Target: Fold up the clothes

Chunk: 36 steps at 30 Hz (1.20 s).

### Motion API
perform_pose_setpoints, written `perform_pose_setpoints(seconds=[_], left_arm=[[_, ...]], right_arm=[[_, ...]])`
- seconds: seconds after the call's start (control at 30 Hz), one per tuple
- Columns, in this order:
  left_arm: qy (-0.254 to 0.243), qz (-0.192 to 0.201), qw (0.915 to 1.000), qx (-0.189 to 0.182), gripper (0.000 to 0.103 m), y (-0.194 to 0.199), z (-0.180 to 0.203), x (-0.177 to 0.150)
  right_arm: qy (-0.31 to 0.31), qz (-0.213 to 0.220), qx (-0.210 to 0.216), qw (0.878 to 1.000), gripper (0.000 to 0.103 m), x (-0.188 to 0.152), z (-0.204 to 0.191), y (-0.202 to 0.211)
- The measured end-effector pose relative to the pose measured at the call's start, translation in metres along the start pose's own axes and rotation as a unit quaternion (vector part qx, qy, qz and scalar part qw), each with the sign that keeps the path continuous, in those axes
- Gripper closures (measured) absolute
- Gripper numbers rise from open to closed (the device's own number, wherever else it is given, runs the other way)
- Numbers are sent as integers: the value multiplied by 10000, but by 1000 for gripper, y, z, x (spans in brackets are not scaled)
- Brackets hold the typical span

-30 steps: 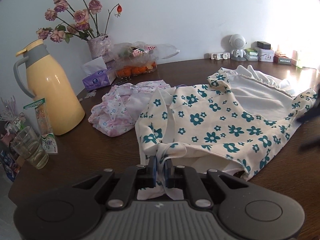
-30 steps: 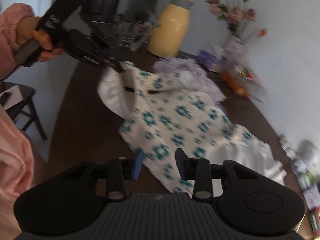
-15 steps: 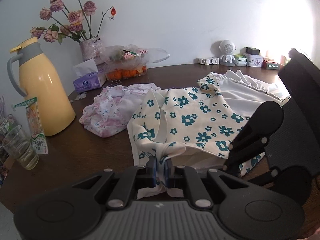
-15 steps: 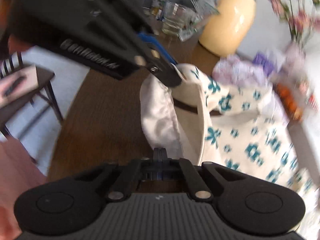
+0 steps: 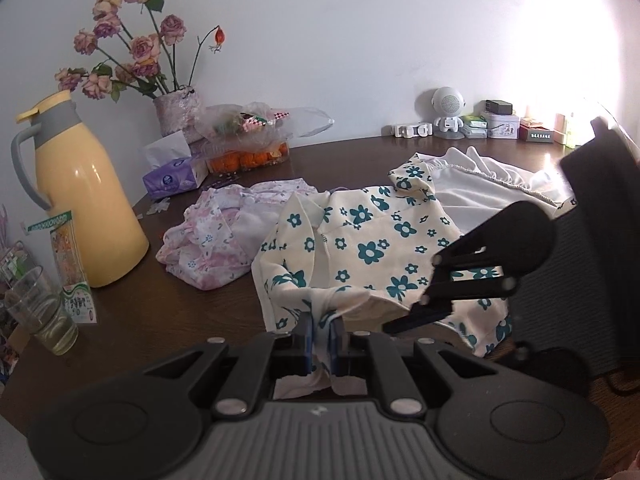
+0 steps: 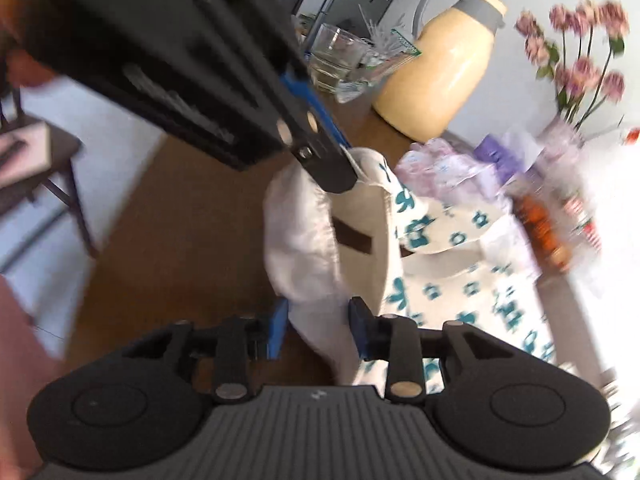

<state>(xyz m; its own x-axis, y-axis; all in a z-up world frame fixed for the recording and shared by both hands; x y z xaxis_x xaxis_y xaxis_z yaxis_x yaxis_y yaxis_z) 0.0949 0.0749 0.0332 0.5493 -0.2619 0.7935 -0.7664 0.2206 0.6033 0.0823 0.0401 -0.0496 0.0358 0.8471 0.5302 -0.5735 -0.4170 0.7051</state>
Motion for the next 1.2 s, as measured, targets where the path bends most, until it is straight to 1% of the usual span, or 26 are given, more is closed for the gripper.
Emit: perform_pose_setpoints(seconds=[0.03, 0.1, 0.13, 0.2, 0.27, 0.3, 0.4, 0.47, 0.5, 0.53, 0.57, 0.6, 0.67, 0.73, 0.77, 0.83, 0.87, 0.97, 1.0, 1.03, 1.07, 1.13, 1.2], left_arm=[[-22, -4, 10000, 19, 96, -1, 0, 1], [-62, -17, 9999, 92, 96, -3, 0, 4], [-83, -17, 9999, 147, 96, -5, -1, 5], [-92, -32, 9998, 191, 96, -8, -3, 5], [-29, -102, 9999, 37, 95, -9, -2, 2], [-26, -156, 9999, -46, 92, -10, 0, -1], [-5, -317, 9990, -307, 86, -11, 6, -13], [72, -402, 9979, -507, 86, -6, 9, -20], [88, -427, 9975, -561, 79, -1, 8, -23], [89, -423, 9974, -576, 68, 5, 6, -25], [91, -420, 9973, -592, 61, 11, 4, -26], [77, -404, 9975, -574, 53, 18, 1, -28], [9, -343, 9985, -426, 50, 32, -9, -29], [-31, -307, 9994, -167, 45, 41, -20, -29], [-40, -300, 9995, -19, 43, 43, -27, -29], [29, -317, 9992, 236, 42, 44, -39, -29], [88, -330, 9988, 348, 42, 42, -46, -28], [247, -370, 9973, 590, 44, 35, -59, -30], [258, -395, 9971, 591, 44, 33, -59, -31], [257, -416, 9973, 556, 44, 31, -59, -32], [256, -438, 9974, 521, 44, 29, -58, -34], [204, -456, 9978, 446, 44, 26, -55, -37], [115, -472, 9981, 391, 46, 23, -52, -39]], right_arm=[[-201, -56, 209, 9996, 99, 0, 3, -1], [-601, -167, 627, 9961, 100, 0, 8, -3], [-890, -118, 915, 9918, 100, 1, 13, 4], [-1512, 89, 1514, 9768, 100, 3, 23, 24], [-1940, 291, 1944, 9611, 100, 1, 31, 42], [-1999, 252, 1992, 9590, 100, -4, 30, 43], [-1979, -19, 1979, 9600, 100, -21, 20, 38], [-1942, -49, 1971, 9610, 99, -29, 12, 37], [-1899, -35, 1914, 9630, 99, -31, 11, 37], [-1886, -14, 1881, 9639, 97, -33, 7, 39], [-1889, 5, 1876, 9639, 92, -34, 5, 42], [-1876, 28, 1853, 9646, 88, -35, 5, 42], [-1830, 109, 1792, 9666, 64, -34, 5, 44], [-1790, 249, 1764, 9676, 62, -29, 3, 49], [-1798, 332, 1771, 9671, 59, -25, 2, 50], [-1840, 497, 1789, 9652, 54, -14, 2, 46], [-1891, 540, 1772, 9643, 54, -7, 2, 42], [-2210, 514, 1477, 9627, 54, 8, 7, 23], [-2363, 486, 1394, 9604, 56, 10, 8, 17], [-2509, 465, 1411, 9565, 63, 10, 9, 12], [-2653, 448, 1468, 9519, 80, 10, 10, 8], [-2844, 443, 1704, 9424, 96, 5, 10, 6], [-2948, 441, 1917, 9351, 96, -7, 11, 15]])
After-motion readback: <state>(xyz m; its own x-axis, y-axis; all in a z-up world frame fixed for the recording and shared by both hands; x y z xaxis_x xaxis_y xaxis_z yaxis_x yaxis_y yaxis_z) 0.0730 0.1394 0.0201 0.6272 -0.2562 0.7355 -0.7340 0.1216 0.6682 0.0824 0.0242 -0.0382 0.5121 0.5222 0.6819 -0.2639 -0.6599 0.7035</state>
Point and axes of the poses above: each gripper's, at about its wrist camera, not at the fingertips, and y roughly against the way its jaws point, z to its right, x to its top, the point moved 7 cm from there along -y, roughly the way its jaws point, and after that the axes turned 8 degrees about y, right-handed, at the moved point
